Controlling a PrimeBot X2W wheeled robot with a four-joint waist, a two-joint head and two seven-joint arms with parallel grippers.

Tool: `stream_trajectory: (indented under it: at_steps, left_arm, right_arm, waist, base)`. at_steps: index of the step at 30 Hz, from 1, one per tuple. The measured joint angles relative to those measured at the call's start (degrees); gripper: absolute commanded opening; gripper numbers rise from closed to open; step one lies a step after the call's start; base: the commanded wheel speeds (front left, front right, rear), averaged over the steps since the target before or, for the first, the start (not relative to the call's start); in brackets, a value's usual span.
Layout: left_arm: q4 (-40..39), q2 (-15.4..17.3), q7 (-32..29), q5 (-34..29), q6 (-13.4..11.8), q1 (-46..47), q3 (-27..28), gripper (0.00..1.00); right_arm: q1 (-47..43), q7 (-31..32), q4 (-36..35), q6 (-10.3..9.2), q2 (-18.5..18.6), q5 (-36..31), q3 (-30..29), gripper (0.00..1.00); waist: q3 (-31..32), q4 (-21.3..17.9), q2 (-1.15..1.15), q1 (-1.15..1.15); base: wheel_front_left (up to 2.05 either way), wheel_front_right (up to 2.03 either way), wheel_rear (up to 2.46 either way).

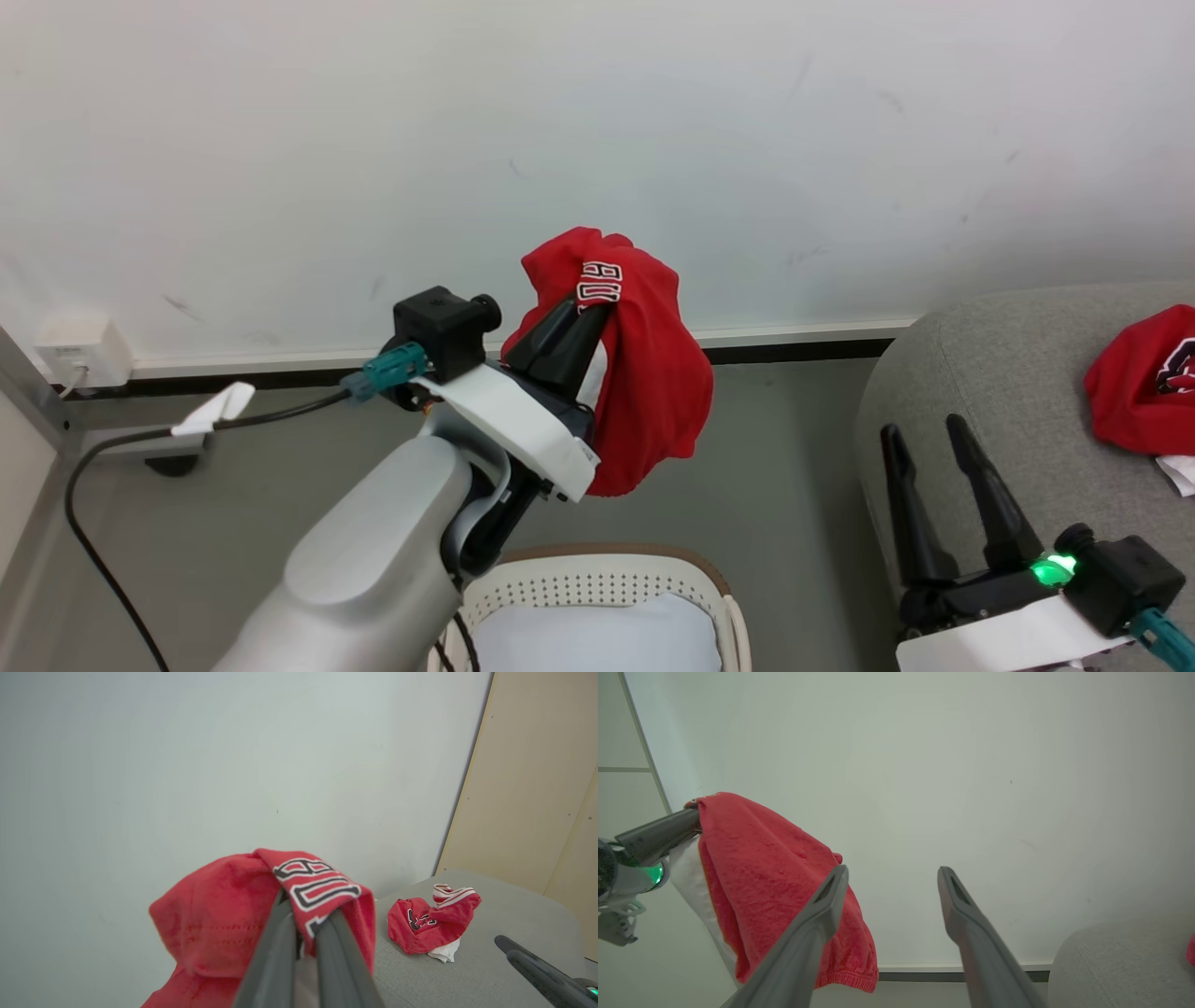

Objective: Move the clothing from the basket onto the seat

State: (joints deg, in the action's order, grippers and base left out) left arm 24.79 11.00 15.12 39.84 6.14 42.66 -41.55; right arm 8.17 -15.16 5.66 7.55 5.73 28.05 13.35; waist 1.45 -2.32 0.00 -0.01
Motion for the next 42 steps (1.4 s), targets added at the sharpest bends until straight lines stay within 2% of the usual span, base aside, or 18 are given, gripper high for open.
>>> stream_trajectory:
  at_steps: [7,24,30,34,42]
  left_arm:
    - [0.2,0.3,0.0,0.2,-0.9,-0.8,0.6,0.0]
    - [1.5,-1.5,0.0,0.2,-0.4,-1.9,-0.8,0.0]
    - [1.3,-2.4,0.0,0.1,-0.3,-1.9,-1.7,0.0]
    - [0.7,-3.0,0.0,0.0,-0.1,-2.0,-2.6,0.0]
    - [-2.5,-4.6,-1.1,-0.5,0.2,-3.7,-6.5,0.0]
  right_arm:
    - [0.9,0.0,0.8,0.0,0.0,-0.2,3.2,1.0]
    - [2.7,0.0,3.1,0.0,2.8,0.4,9.8,1.0]
    - [5.8,0.0,6.3,0.0,3.3,1.0,16.4,1.0]
    - [7.9,0.0,8.6,0.0,2.1,2.3,19.9,1.0]
    - [11.9,0.0,17.4,0.0,-0.2,2.9,22.7,1.0]
  waist:
    - [-0.3,-0.2,0.0,0.0]
    - [0.1,0.8,0.0,0.01]
    - [0.0,1.6,0.0,0.01]
    - [0.1,2.4,0.0,0.01]
    - [0.4,4.7,0.0,0.01]
  base:
    - [0.0,0.0,0.0]
    - [0.0,0.0,0.0]
    - [0.0,0.0,0.0]
    - [0.0,0.0,0.0]
    - [0.0,0.0,0.0]
